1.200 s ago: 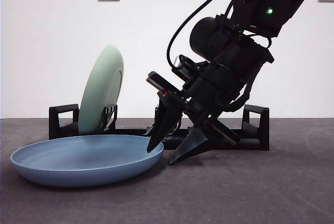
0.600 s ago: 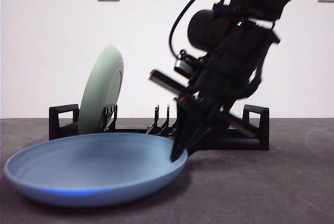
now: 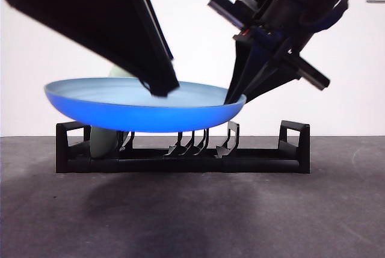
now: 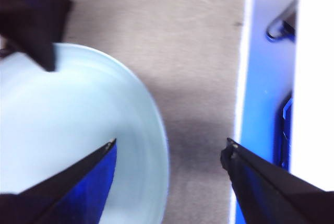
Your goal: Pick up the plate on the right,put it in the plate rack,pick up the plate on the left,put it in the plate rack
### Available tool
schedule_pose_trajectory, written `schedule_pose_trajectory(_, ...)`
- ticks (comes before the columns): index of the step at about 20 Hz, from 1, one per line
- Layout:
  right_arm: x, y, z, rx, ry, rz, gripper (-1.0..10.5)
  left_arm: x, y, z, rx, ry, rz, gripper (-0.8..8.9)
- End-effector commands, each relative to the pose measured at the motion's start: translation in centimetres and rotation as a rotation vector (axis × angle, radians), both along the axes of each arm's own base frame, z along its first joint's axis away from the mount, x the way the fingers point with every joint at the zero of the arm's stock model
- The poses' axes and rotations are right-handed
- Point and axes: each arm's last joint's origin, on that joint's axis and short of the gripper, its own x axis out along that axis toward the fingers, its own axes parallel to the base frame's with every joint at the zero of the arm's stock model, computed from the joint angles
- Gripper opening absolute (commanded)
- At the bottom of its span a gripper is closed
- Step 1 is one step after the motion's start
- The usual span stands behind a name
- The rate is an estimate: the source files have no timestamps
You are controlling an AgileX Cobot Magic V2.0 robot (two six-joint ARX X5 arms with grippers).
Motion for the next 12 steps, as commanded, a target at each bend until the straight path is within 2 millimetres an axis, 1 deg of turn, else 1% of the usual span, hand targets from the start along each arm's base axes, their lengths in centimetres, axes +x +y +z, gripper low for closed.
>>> schedule_pose_trajectory(1,-0.5,-0.3,0.7,0.008,-0.018,0.015,-0.2,0.0,-0.4,-0.5,0.014,0.011,0.004,3.45)
schedule_pose_trajectory(5,-1.4,-0.8,2.1,0.026,-0.049,0.015,-0.2,0.3,-0.9,-1.3,0.047,0.022,0.008,3.37)
schedule_pose_trajectory(6,-1.5,-0.9,2.4,0.029,-0.052,0.015,-0.2,0.3,-1.0,-1.4,0.05,0.023,0.008,2.69)
schedule_pose_trajectory(8,-1.8,-1.1,2.6,0.029,-0.053,0.015,-0.2,0.3,-1.0,-1.4,0.051,0.024,0.008,0.14)
schedule_pose_trajectory(9,-1.9,-1.2,2.7,0.027,-0.051,0.015,-0.2,0.3,-1.0,-1.4,0.051,0.024,0.009,-0.11)
schedule_pose_trajectory(12,-2.1,-1.3,2.9,0.023,-0.049,0.022,-0.2,0.4,-1.0,-1.4,0.055,0.01,0.022,-0.09)
